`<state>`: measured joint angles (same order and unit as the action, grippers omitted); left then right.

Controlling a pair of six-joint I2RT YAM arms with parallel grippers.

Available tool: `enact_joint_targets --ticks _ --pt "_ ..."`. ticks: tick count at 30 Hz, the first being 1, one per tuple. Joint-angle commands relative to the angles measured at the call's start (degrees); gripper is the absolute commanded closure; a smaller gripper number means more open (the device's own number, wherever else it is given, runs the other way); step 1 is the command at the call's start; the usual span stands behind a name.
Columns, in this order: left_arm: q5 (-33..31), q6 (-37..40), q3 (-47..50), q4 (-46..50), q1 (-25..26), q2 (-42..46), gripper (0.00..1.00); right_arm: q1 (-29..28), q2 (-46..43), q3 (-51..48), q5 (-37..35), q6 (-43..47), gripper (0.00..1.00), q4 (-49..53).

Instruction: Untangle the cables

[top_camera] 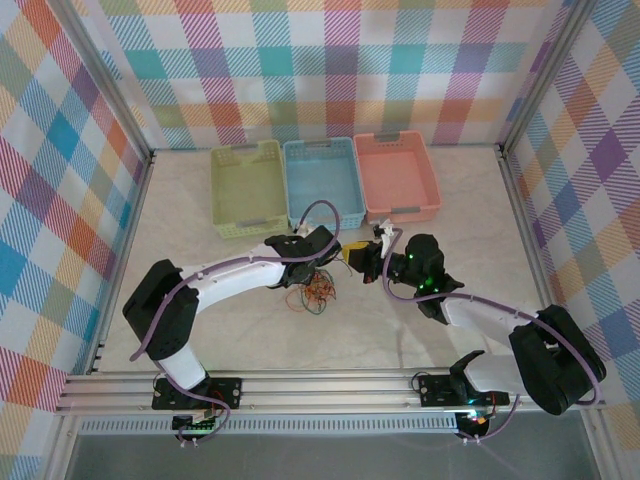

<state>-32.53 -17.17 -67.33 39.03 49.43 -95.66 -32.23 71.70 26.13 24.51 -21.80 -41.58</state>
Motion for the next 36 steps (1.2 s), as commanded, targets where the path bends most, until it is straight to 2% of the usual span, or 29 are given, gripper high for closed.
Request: enact_joint_targets --ticks 1,19,36 --pt "-3.3 -1.6 -0.1 1.5 0.1 3.3 0.72 -0.1 -1.9 -0.8 0.2 1.1 1.00 -3.1" --pt "-7.4 -4.6 3.9 -0.3 -2.3 11.0 0.81 -0.1 -7.8 -3.1 -3.6 3.1 1.00 -1.8" --pt "-13.5 -8.9 11.0 -4.4 -4.3 24.9 0.81 0.0 -13.8 -4.7 -20.2 4.9 1.00 5.0"
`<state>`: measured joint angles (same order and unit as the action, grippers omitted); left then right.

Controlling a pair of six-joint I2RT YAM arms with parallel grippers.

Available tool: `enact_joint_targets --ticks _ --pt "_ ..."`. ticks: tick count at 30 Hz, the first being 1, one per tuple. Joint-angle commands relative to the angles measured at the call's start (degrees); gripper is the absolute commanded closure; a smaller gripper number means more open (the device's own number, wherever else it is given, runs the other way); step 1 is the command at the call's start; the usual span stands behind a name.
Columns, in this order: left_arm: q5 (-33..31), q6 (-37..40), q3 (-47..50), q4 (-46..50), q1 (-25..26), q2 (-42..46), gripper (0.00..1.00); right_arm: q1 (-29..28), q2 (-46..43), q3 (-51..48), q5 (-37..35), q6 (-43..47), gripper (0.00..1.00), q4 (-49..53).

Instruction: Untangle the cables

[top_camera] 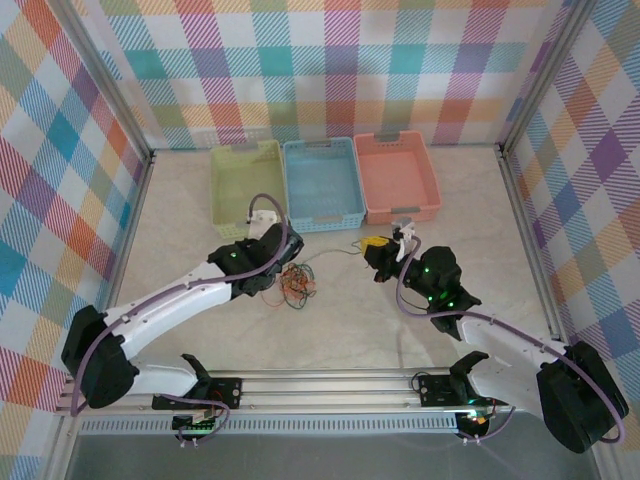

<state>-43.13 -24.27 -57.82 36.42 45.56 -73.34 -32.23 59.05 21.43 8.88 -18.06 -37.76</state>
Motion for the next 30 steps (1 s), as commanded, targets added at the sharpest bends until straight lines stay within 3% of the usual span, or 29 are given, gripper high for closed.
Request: enact_joint_targets --ticks 1,6,11,14,20,24,30 --pt "-3.0 -1.9 1.9 -2.1 -0.5 3.5 0.81 0.0 -1.4 0.0 -5.9 1.1 1.00 3.5" --pt "0.3 -0.5 4.0 -5.6 -0.6 6.4 0.79 0.1 -1.6 -0.3 -6.1 1.4 1.00 3.1" --pt "19.0 6.4 6.3 -14.2 -0.4 7.2 0.62 0.1 0.0 0.0 -1.1 1.1 1.00 -0.1" --pt "26.5 7.4 5.8 -15.6 -0.4 5.8 0.49 0.1 0.0 0.0 -0.8 1.1 1.00 0.0" --pt "39.1 9.7 4.9 -18.1 0.0 2.4 0.36 0.1 0.0 0.1 -0.7 1.2 1.00 0.0" --pt "40.8 10.9 2.3 -16.6 1.4 -1.9 0.34 0.1 -0.1 0.1 -0.7 1.3 1.00 0.0" --pt "30.9 8.5 -4.8 -7.2 2.5 -9.9 0.35 0.1 -0.5 0.0 -0.7 1.4 1.00 0.0"
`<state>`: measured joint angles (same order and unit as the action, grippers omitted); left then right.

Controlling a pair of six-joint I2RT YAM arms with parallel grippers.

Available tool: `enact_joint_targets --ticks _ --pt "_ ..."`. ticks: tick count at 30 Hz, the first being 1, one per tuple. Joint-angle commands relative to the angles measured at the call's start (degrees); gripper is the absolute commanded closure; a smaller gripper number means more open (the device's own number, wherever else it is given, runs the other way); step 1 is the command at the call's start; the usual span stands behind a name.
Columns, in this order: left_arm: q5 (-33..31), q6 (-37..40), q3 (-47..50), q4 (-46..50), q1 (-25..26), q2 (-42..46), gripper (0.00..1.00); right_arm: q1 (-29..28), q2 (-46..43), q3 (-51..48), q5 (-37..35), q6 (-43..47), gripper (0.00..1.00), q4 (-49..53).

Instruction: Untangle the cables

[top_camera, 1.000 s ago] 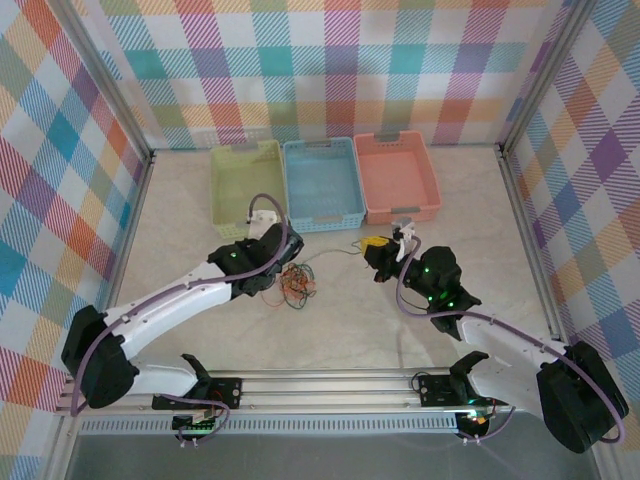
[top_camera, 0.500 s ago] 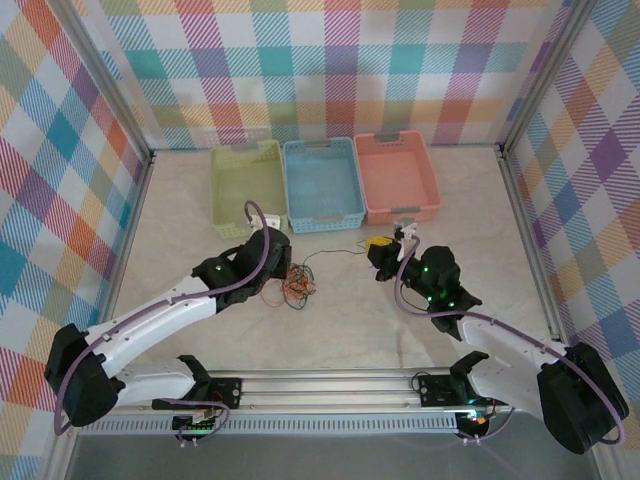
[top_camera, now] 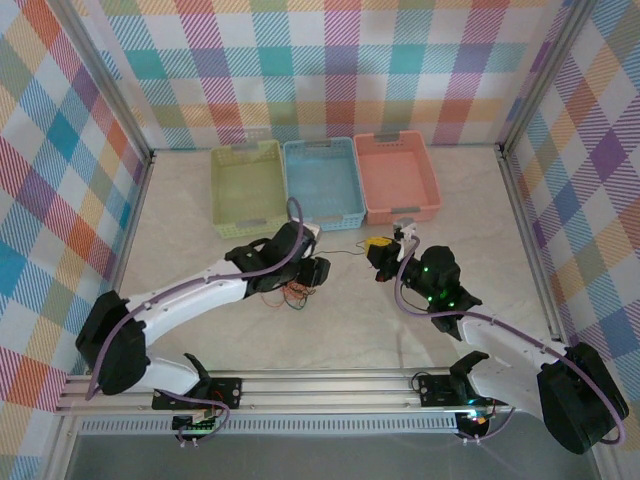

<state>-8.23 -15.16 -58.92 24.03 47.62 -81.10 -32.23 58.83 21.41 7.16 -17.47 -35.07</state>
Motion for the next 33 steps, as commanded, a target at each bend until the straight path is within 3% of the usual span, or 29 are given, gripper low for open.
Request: enact_joint_targets --ticks 1,5,9,14,22,26,29,31,33 --pt "-4.9 -0.9 -5.4 7.0 0.5 -4.0 0.36 0.1 -0.4 0.0 0.9 0.9 1.00 -2.6" --pt "-9.7 -2.7 -9.5 12.6 0.6 -10.3 0.46 0.1 -1.2 -0.1 0.5 1.1 1.00 -2.3" --pt "-16.7 -3.6 -9.3 15.2 0.5 -10.6 0.48 0.1 -2.3 -0.3 -1.0 1.5 1.00 -1.5" --pt "-26.8 -5.8 -7.7 17.0 -0.1 -7.1 0.58 0.1 -3.8 0.5 -11.1 1.2 1.00 6.0" --pt "-28.2 -6.8 -5.3 16.1 -2.3 -3.2 0.78 0.8 -8.3 -0.9 -22.6 -0.1 1.00 10.3" --pt "-28.9 -6.9 -4.1 15.3 -2.6 -1.0 0.79 1.3 -8.3 -1.2 -25.1 -1.2 1.00 11.1" --pt "-25.9 -5.5 -3.1 13.0 -2.7 0.1 0.79 1.5 -7.8 -1.1 -23.3 -1.4 1.00 10.2" --pt "-16.7 -2.4 -1.5 8.4 -2.5 1.5 0.77 1.5 -7.4 -1.4 -19.8 -0.7 1.00 8.1" --pt "-6.3 0.2 0.2 3.5 -1.8 3.1 0.66 1.5 -7.3 -1.2 -17.6 -0.2 1.00 7.5"
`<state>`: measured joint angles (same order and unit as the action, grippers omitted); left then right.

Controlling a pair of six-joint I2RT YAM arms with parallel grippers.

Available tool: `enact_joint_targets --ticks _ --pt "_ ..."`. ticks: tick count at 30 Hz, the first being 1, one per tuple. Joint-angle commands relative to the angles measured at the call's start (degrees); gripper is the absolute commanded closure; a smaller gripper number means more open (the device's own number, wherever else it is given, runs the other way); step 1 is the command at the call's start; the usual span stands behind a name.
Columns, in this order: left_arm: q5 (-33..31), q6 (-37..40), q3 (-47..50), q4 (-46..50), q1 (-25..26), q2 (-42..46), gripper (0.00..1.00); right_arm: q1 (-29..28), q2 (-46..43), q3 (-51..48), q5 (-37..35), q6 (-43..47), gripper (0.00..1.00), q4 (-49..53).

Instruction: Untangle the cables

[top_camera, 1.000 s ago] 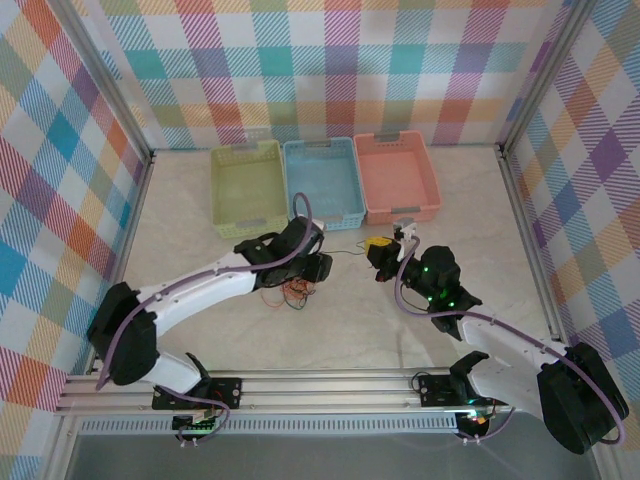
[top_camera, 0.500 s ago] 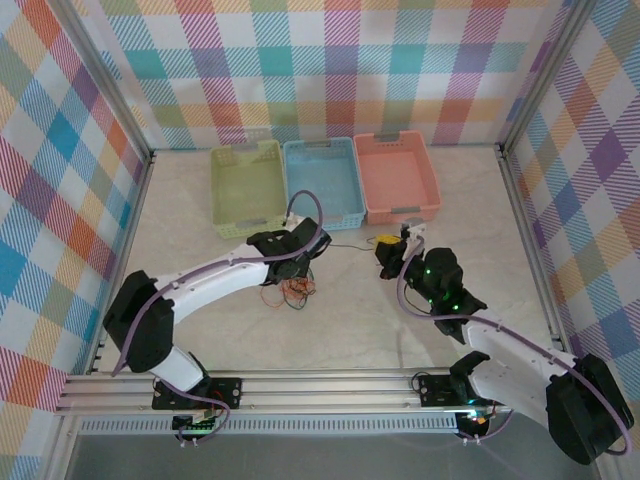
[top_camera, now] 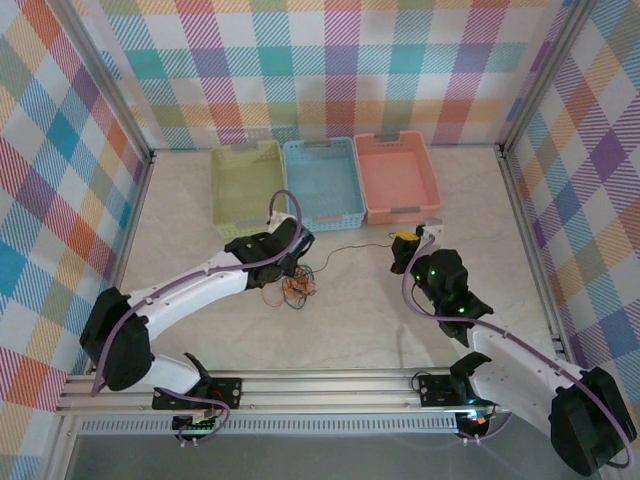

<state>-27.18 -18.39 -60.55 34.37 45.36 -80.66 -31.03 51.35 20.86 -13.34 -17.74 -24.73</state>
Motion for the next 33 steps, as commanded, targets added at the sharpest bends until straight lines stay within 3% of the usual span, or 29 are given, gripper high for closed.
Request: enact_joint_targets --ticks 1,4,10,14,18,23,26,33 --pt "16.7 4.7 2.3 -8.5 1.3 3.1 0.57 0.3 0.2 -0.6 3.6 0.2 1.00 -3.0" --pt "17.9 6.9 1.0 -8.5 4.0 1.9 0.38 0.3 0.3 -0.7 4.7 0.6 1.00 -3.8" --pt "18.0 6.7 -5.2 -3.0 5.2 -7.9 0.35 0.3 0.2 -0.6 5.3 0.9 1.00 -4.0" --pt "11.8 6.2 -9.8 1.2 6.8 -13.4 0.36 0.3 0.2 -0.7 5.7 0.9 1.00 -4.0" --pt "3.5 4.2 -12.4 5.2 6.9 -16.5 0.47 0.3 0.5 -0.7 6.0 0.9 1.00 -4.3" --pt "-7.3 0.9 -14.5 9.8 6.5 -19.3 0.52 0.3 0.6 -0.7 6.1 0.9 1.00 -4.5" --pt "-10.3 0.1 -15.9 11.7 6.0 -20.3 0.63 0.3 0.2 -0.7 5.0 0.8 1.00 -3.8" --pt "-18.0 -0.4 -14.5 10.3 5.8 -17.6 0.79 0.3 0.9 -0.5 5.1 0.5 1.00 -3.7"
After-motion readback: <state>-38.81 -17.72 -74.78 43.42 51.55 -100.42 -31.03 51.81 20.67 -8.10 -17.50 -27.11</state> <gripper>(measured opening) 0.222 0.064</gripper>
